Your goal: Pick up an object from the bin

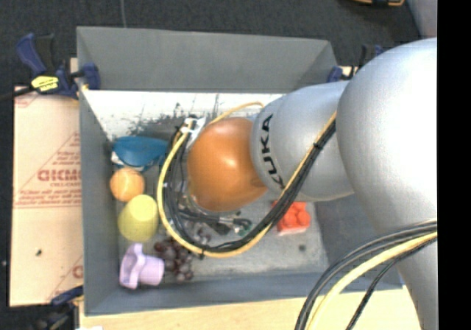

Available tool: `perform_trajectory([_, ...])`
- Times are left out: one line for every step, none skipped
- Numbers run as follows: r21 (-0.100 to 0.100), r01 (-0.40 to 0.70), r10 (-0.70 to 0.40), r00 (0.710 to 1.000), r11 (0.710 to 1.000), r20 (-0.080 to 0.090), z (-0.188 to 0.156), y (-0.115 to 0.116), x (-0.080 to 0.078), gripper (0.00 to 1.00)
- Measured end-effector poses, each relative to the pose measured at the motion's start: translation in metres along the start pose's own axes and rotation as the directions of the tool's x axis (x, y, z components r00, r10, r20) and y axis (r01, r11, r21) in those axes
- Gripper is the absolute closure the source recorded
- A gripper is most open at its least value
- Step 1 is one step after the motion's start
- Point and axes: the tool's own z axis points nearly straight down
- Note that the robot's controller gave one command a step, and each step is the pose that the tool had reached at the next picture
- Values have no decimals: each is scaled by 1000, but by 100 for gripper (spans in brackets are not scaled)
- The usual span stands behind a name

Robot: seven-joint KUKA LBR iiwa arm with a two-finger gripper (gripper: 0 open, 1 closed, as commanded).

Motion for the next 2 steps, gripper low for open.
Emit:
perform_trajectory([0, -3, 3, 1000, 1000, -2, -14, 0, 1, 100])
perform_trajectory([-1, -6, 6, 1000, 1000, -3, -44, 0, 1, 100])
